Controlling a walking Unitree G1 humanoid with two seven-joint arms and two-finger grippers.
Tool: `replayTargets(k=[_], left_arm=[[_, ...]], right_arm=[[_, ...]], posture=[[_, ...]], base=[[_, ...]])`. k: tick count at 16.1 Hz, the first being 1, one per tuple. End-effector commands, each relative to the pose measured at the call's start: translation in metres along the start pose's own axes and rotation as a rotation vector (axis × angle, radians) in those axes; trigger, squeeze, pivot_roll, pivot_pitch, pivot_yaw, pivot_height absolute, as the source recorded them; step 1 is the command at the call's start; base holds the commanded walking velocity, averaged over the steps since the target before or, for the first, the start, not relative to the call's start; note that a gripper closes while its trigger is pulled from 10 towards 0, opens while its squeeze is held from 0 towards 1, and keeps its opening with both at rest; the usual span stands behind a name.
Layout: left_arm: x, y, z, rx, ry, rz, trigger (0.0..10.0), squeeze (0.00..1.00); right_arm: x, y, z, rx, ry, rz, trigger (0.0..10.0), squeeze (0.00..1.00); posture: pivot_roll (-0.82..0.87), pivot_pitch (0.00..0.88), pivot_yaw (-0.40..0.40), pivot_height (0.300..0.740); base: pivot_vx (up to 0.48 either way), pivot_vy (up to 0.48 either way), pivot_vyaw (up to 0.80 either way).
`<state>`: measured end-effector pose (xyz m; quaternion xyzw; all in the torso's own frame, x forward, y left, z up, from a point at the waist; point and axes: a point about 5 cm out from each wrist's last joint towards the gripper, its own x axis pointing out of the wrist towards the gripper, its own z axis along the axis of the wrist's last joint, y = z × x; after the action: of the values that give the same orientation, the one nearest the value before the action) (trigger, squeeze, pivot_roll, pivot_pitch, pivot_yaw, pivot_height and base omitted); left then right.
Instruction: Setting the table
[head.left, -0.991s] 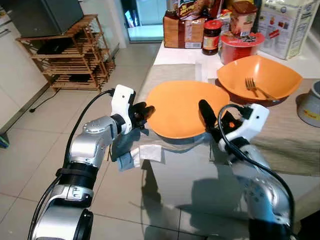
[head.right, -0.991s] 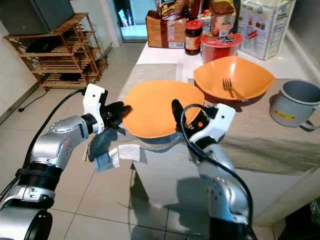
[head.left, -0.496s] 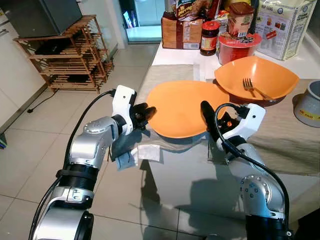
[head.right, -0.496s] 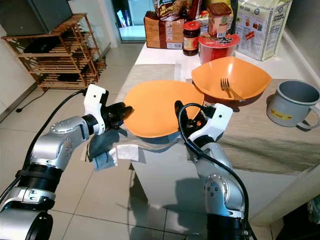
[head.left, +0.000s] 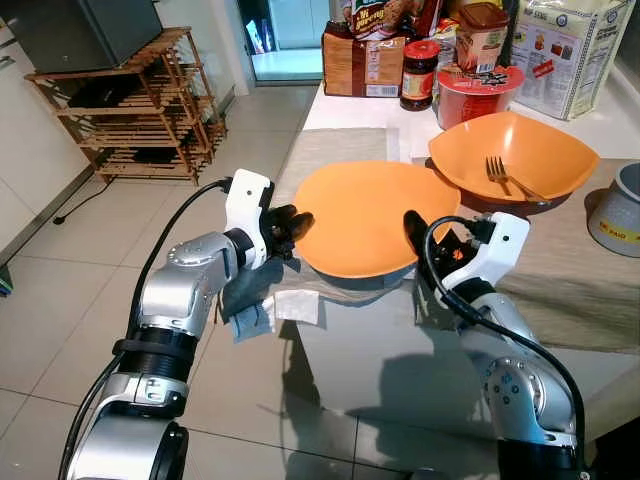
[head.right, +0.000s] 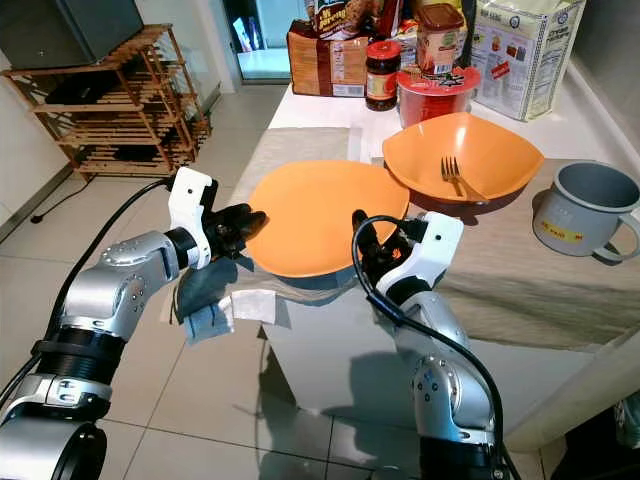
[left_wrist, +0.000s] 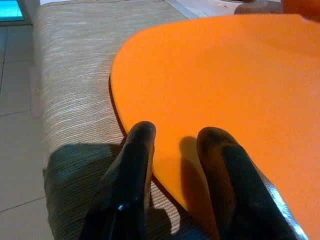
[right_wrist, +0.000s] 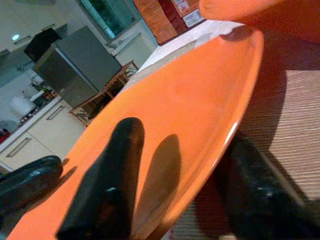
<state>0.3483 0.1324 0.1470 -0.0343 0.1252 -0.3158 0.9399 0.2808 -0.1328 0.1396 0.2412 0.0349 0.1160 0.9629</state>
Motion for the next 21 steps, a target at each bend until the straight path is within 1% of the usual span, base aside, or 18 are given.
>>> replayTargets(k=[1,4,6,8,10,11,12,13,14,15,16,17,19,21], left_arm=[[0.001,-0.004,0.001,-0.010,-0.003,-0.016,10.0,0.00],[0.000,-0.002,0.012,0.003,-0.032,-0.002,10.0,0.00],[-0.001,-0.001,0.020,0.012,-0.070,0.029,10.0,0.00],[-0.002,-0.001,0.020,0.017,-0.079,0.047,10.0,0.00],[-0.003,-0.001,0.013,0.016,-0.060,0.068,10.0,0.00],[-0.003,-0.001,0.014,0.018,-0.060,0.070,10.0,0.00],[-0.003,0.000,0.014,0.029,-0.057,0.097,10.0,0.00],[-0.004,0.002,0.014,0.030,-0.059,0.121,10.0,0.00],[-0.007,0.002,0.016,0.025,-0.097,0.162,10.0,0.00],[-0.011,-0.001,0.016,0.055,-0.122,0.175,10.0,0.00],[-0.014,-0.003,0.016,0.058,-0.137,0.181,10.0,0.00],[-0.016,-0.006,0.016,0.052,-0.147,0.182,10.0,0.00],[-0.021,-0.015,0.012,0.057,-0.161,0.185,10.0,0.00],[-0.024,-0.019,0.008,0.050,-0.164,0.202,10.0,0.00]], right_arm=[[0.001,0.012,-0.021,0.015,0.108,0.056,0.0,0.00],[0.000,0.012,-0.020,0.017,0.112,0.058,0.0,0.00],[0.000,0.013,-0.020,0.002,0.112,0.067,0.0,0.00],[0.000,0.013,-0.022,0.006,0.118,0.068,0.0,0.00],[0.002,0.014,-0.027,0.001,0.147,0.087,0.0,0.00],[0.002,0.013,-0.027,-0.002,0.149,0.087,0.0,0.00],[0.004,0.014,-0.026,-0.005,0.148,0.090,0.0,0.00],[0.006,0.015,-0.024,-0.014,0.131,0.089,0.0,0.00],[0.006,0.020,-0.010,-0.107,0.051,0.096,0.0,0.00],[0.006,0.023,0.001,-0.150,-0.010,0.096,0.0,0.00],[0.005,0.025,0.007,-0.177,-0.045,0.098,0.0,0.00],[0.005,0.027,0.009,-0.194,-0.058,0.108,0.0,0.00],[0.006,0.027,0.012,-0.186,-0.078,0.116,0.0,0.00],[0.007,0.027,0.014,-0.192,-0.096,0.110,0.0,0.00]], posture=[[-0.14,0.004,0.122,0.735],[-0.14,0.007,0.122,0.735],[-0.14,0.007,0.122,0.735],[-0.13,0.007,0.121,0.735],[-0.13,0.006,0.118,0.735],[-0.13,0.006,0.118,0.735],[-0.13,0.005,0.121,0.735],[-0.13,0.005,0.121,0.735],[-0.13,0.005,0.121,0.735],[-0.13,0.003,0.122,0.735],[-0.13,0.006,0.121,0.735],[-0.13,0.004,0.121,0.735],[-0.13,0.000,0.117,0.735],[-0.12,0.000,0.115,0.735]], base=[[0.000,0.000,0.00],[0.000,0.000,0.00],[0.000,0.000,0.00],[0.000,0.000,0.00],[0.000,0.000,0.00],[0.000,0.000,0.00],[0.000,0.000,0.00],[0.000,0.000,0.00],[0.000,0.000,0.00],[0.000,0.000,0.00],[0.000,0.000,0.00],[0.000,0.000,0.00],[0.000,0.000,0.00],[0.000,0.000,0.00]])
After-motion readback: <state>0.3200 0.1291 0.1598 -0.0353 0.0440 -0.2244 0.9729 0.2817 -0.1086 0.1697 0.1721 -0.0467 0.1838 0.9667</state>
